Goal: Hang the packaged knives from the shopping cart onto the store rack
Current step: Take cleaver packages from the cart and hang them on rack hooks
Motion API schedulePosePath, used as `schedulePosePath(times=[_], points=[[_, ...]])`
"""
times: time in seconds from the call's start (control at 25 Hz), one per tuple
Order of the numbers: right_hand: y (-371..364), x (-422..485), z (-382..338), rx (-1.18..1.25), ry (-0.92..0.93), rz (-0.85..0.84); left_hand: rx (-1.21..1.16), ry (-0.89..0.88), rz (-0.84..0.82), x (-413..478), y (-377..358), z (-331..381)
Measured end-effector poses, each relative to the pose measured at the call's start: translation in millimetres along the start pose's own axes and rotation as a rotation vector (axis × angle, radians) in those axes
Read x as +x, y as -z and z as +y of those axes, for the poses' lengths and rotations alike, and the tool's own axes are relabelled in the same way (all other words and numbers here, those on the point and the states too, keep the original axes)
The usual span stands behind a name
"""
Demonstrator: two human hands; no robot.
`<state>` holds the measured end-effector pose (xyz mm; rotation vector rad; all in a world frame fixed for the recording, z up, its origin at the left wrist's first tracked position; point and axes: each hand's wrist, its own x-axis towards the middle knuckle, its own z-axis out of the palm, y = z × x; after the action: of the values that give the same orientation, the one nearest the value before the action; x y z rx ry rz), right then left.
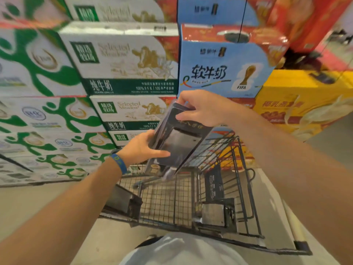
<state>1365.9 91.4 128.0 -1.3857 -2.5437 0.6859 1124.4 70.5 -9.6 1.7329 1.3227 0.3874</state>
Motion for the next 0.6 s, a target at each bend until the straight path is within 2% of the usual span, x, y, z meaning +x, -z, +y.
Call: schedulePosePath(times=[0.16, 0.32, 0.44, 0.48, 0.52, 0.6], points=[[47.0, 7.7, -38.6, -0.139, 0.099, 0.153, -0.198, -0.157, 0.128, -7.2, 19.8, 30.1], [73.7, 11.4, -52.3, -0.115, 0.045, 0.293, -0.383, -0.309, 0.184, -23.4, 30.3, 57.5], [57.7, 6.6, -49.9, -0.11, -0.14, 0.61, -0.442, -0.346, 0.303, -37.4, 32.4, 64.8], [40.9, 1.9, -51.4, -0.01, -0.254, 0.713, -0.474, -0.323, 0.356, -40.7, 33.4, 64.3], [18.8, -4.2, -55.4, 0.155, -0.367, 0.748, -0.529, -0.286, 0.411, -43.4, 34.0, 63.2], [-35.3, -14.7, -67.4, 0.579, -0.513, 0.634, -0.679, -0.225, 0.472, -47.2, 34.9, 64.4]])
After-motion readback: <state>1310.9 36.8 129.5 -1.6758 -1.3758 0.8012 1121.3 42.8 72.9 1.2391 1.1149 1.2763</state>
